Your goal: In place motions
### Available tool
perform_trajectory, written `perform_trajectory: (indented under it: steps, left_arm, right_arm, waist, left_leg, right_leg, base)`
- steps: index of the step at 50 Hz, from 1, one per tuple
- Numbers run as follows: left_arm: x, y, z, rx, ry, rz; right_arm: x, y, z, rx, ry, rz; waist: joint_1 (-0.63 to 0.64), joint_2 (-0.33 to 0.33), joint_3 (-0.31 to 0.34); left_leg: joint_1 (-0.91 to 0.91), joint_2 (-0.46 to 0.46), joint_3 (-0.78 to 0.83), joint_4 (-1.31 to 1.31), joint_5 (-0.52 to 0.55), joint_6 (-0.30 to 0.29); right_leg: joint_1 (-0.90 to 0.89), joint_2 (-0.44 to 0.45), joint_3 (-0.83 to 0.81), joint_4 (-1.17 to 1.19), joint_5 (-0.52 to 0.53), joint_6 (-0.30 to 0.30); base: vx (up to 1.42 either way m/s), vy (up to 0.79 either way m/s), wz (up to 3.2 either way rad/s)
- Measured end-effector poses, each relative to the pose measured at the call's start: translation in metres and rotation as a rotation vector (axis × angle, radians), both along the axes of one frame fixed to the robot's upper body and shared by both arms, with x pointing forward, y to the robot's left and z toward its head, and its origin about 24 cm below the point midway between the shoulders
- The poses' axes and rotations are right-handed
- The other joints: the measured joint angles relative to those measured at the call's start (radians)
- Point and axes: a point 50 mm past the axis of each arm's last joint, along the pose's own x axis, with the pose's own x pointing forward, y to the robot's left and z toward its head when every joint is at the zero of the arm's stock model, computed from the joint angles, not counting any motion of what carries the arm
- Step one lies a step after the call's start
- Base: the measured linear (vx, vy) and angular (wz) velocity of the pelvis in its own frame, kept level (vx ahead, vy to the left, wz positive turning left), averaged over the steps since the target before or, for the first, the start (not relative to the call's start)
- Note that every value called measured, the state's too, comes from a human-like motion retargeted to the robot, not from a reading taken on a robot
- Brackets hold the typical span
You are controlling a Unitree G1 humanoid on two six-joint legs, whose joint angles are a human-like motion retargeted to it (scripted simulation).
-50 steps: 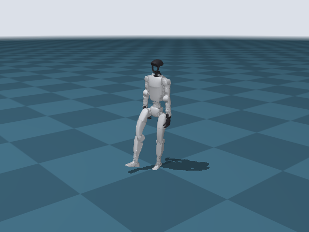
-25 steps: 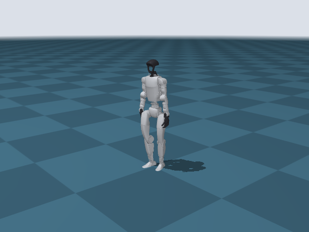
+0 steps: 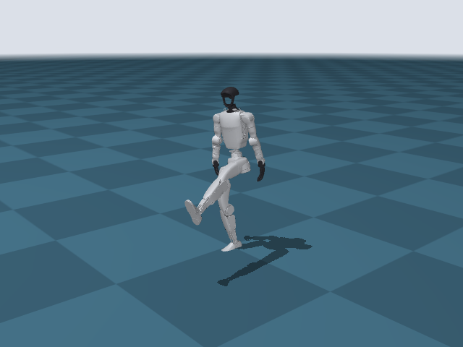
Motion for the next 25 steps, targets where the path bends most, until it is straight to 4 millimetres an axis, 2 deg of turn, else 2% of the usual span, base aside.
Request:
perform_trajectory:
  steps: [3,5,8,13,19,22,23,25]
  left_arm:
    - [-0.014,-0.004,0.004,-0.014,0.048,0.017]
    - [-0.013,-0.004,0.004,-0.019,0.054,0.019]
    - [-0.005,-0.002,0.001,-0.011,0.03,0.024]
    - [0.022,0.008,-0.004,0.028,-0.06,0.018]
    - [0.051,0.033,-0.006,0.101,-0.13,-0.052]
    - [0.064,0.04,-0.006,0.13,-0.167,-0.073]
    - [0.075,0.045,-0.006,0.139,-0.19,-0.078]
    - [0.088,0.049,-0.005,0.158,-0.23,-0.092]
  right_arm:
    - [0.007,0.006,-0.001,0.028,-0.03,0.023]
    - [0.015,0.009,-0.001,0.041,-0.056,0.036]
    - [0.021,0.01,-0.001,0.046,-0.08,0.051]
    - [0.021,0.009,-0.001,0.04,-0.09,0.031]
    - [-0.006,0.008,-0.002,0.025,-0.005,-0.026]
    - [-0.028,0.006,-0.001,0.002,0.051,-0.059]
    - [-0.03,0.004,0.0,-0.009,0.068,-0.076]
    - [-0.043,0.003,0.001,-0.021,0.104,-0.098]
  waist:
    - [0.01,-0.025,0.017]
    - [0.007,-0.02,0.018]
    - [-0.018,0.016,-0.021]
    - [-0.107,0.098,-0.125]
    - [-0.257,0.16,-0.257]
    - [-0.309,0.173,-0.296]
    - [-0.338,0.188,-0.292]
    - [-0.366,0.206,-0.317]
  left_leg:
    - [-0.003,0.011,0.001,-0.007,0.003,-0.002]
    - [0.024,0.006,0.002,-0.006,0.007,-0.005]
    - [0.09,-0.011,0.016,0.013,0.019,-0.012]
    - [0.264,-0.055,0.053,0.088,0.028,-0.014]
    - [0.556,-0.152,0.075,0.238,0.051,0.059]
    - [0.767,-0.208,0.086,0.202,0.075,0.094]
    - [0.831,-0.219,0.074,0.186,0.077,0.1]
    - [0.944,-0.246,0.067,0.109,-0.024,0.093]
  right_leg:
    - [-0.014,-0.008,0.04,0.043,-0.014,-0.005]
    - [-0.015,-0.003,0.037,0.039,-0.011,0.0]
    - [-0.023,0.02,0.005,-0.012,0.016,0.028]
    - [-0.049,0.085,-0.091,-0.115,0.057,0.062]
    - [-0.097,0.122,-0.203,-0.173,0.061,0.065]
    - [-0.094,0.127,-0.242,-0.203,0.066,0.07]
    - [-0.092,0.136,-0.265,-0.193,0.054,0.072]
    - [-0.099,0.15,-0.29,-0.206,0.055,0.077]
  base:
    - [0.02,0.0,-0.33]
    - [-0.03,-0.01,0.03]
    - [-0.06,0.01,0.29]
    - [-0.04,-0.01,0.67]
    - [0.04,-0.07,0.99]
    - [0.06,-0.11,0.8]
    - [0.06,-0.11,1.06]
    - [0.07,-0.1,0.82]
